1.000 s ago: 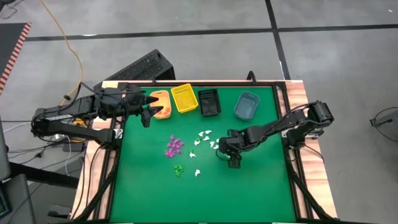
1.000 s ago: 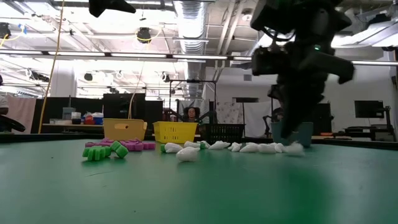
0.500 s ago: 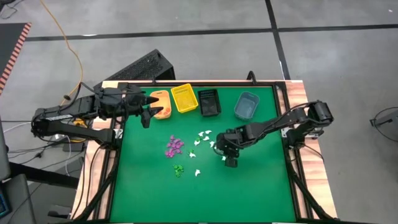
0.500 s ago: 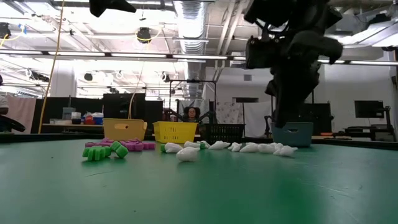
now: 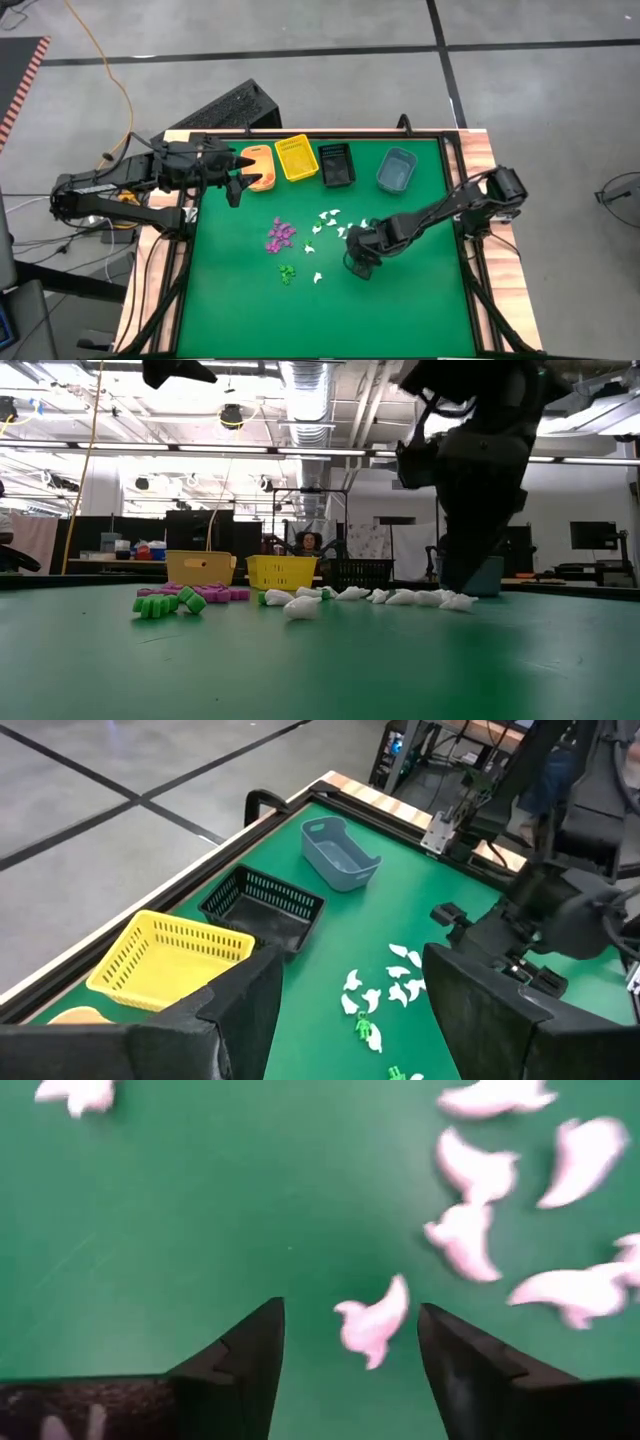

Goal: Sort Halloween decoration
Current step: Put the white ghost toy into the black bin

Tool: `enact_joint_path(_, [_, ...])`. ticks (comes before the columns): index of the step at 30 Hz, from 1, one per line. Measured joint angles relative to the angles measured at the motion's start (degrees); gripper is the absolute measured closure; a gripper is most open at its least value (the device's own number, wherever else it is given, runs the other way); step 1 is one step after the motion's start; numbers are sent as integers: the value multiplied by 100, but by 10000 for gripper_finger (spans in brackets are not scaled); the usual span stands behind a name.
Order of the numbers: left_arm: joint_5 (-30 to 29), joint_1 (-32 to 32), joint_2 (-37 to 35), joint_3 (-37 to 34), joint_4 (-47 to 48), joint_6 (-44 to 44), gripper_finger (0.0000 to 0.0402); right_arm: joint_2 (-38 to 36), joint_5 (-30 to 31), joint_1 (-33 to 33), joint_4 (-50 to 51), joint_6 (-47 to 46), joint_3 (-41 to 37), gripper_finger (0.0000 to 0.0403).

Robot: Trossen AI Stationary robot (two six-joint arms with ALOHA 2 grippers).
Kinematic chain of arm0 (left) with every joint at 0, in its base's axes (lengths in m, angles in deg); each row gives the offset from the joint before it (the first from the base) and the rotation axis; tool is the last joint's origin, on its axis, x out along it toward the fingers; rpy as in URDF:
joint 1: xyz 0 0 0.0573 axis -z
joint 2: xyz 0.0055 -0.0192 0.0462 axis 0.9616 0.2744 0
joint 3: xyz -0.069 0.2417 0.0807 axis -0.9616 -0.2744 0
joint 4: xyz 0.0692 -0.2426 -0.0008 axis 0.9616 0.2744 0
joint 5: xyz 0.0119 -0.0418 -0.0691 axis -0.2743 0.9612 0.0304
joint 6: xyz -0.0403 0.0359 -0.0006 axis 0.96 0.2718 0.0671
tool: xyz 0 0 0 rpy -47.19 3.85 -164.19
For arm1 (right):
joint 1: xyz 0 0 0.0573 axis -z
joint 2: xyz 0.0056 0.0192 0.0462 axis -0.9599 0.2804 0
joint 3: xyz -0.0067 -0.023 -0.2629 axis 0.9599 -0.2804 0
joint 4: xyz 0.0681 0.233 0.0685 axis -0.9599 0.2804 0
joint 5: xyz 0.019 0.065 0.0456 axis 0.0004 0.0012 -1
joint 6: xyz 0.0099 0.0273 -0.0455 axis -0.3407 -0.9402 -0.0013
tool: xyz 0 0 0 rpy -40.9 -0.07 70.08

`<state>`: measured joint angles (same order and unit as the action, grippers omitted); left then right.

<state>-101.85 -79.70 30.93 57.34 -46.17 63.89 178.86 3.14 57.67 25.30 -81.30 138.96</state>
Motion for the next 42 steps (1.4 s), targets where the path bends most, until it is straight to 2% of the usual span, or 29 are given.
enact_joint_path(3, [3, -21, 0, 0, 21, -69, 170, -5, 536, -116, 155, -290, 4, 180])
enact_joint_path(5, [0, -55, 0, 0, 40, -89, 170, -5, 676, -161, 395, -408, 2, 186])
enact_joint_path(10, [58, -187, 0, 0, 82, -131, 170, 80, 858, -156, 459, -479, -2, 196])
enact_joint_path(17, [245, -343, 0, 0, 114, -165, 170, 535, 912, -276, -39, -789, 11, 197])
enact_joint_path(24, [245, -350, 0, 0, 161, -173, 170, 917, 1576, -727, -114, -1650, 17, 206])
enact_joint_path(27, [245, -350, 0, 0, 161, -214, 170, 916, 1690, -848, -64, -1988, 18, 235])
enact_joint_path(36, [245, -350, 0, 0, 197, -264, 170, 895, 1610, -861, 35, -2391, 9, 371])
enact_joint_path(38, [245, -350, 0, 0, 196, -334, 170, 889, 1569, -858, 30, -2390, 5, 386])
enact_joint_path(42, [245, -350, 0, 0, 196, -385, 170, 807, 1558, -862, -10, -2387, 3, 387])
